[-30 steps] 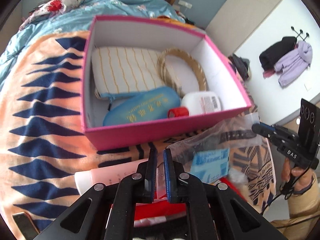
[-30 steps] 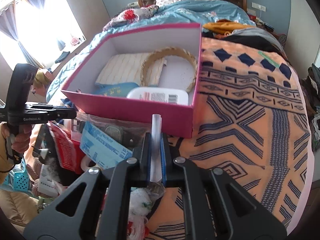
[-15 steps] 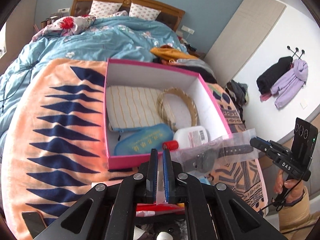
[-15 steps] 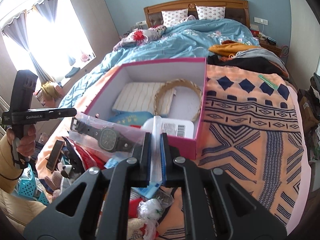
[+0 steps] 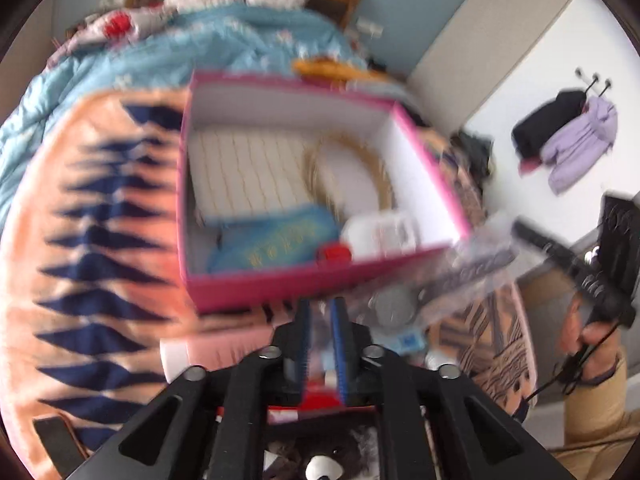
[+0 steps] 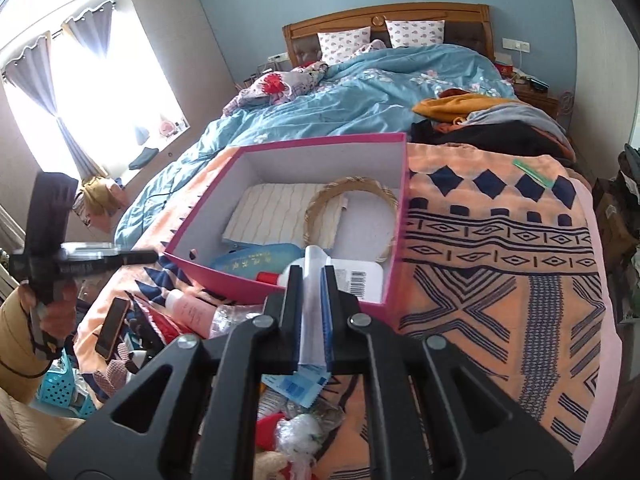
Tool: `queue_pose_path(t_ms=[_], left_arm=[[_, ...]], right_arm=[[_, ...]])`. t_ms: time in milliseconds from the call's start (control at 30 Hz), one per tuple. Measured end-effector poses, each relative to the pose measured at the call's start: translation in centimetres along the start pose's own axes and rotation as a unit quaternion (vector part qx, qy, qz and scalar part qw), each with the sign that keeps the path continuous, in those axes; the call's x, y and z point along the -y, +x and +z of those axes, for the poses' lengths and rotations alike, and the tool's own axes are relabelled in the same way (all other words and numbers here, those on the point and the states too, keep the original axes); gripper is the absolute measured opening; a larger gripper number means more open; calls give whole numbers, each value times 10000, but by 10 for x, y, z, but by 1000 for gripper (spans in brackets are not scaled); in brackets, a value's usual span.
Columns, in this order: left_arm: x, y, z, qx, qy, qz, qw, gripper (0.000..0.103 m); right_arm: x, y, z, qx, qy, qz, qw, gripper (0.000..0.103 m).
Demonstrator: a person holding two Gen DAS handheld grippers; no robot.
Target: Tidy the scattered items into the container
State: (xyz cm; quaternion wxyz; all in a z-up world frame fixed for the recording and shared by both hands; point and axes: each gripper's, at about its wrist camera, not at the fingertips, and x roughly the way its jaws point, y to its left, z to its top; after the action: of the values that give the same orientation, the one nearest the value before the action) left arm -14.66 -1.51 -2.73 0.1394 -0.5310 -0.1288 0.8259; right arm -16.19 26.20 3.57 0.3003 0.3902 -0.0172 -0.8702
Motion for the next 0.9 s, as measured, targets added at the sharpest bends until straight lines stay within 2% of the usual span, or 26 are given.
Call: queue_pose_path(t_ms=[67, 233, 333, 500, 667, 700, 800, 867, 900], left_arm=[[-3, 24, -4, -382, -89, -36, 9992, 24], [-9, 60, -6, -759, -222, 170, 9967, 57], [-10, 72, -7, -902, -224, 187, 9955, 62], [1, 82, -6, -1013, 60, 171, 9947, 71], [11, 91, -2, -1148, 269, 95, 9930, 78], [11, 92, 0, -1172, 269, 81, 9927, 82], [11, 94, 5, -1236, 225, 107, 9920, 83], [11, 96, 8, -1291, 223, 71, 9913, 85], [12, 97, 9, -1321, 253, 37, 9909, 87]], right_arm=[[4, 1, -2, -36, 52, -25, 10000, 10], [12, 2, -9, -114, 127, -96, 9998, 10], [19, 4, -14, -183, 179, -227, 9994, 10], [39, 9, -25, -260, 469, -346, 9980, 7], [57, 21, -42, -556, 715, -461, 9948, 8], [60, 24, -46, -617, 777, -486, 9939, 11], [71, 36, -60, -808, 1044, -464, 9902, 17], [78, 43, -70, -934, 1222, -450, 9871, 27], [81, 47, -74, -997, 1311, -442, 9854, 37]])
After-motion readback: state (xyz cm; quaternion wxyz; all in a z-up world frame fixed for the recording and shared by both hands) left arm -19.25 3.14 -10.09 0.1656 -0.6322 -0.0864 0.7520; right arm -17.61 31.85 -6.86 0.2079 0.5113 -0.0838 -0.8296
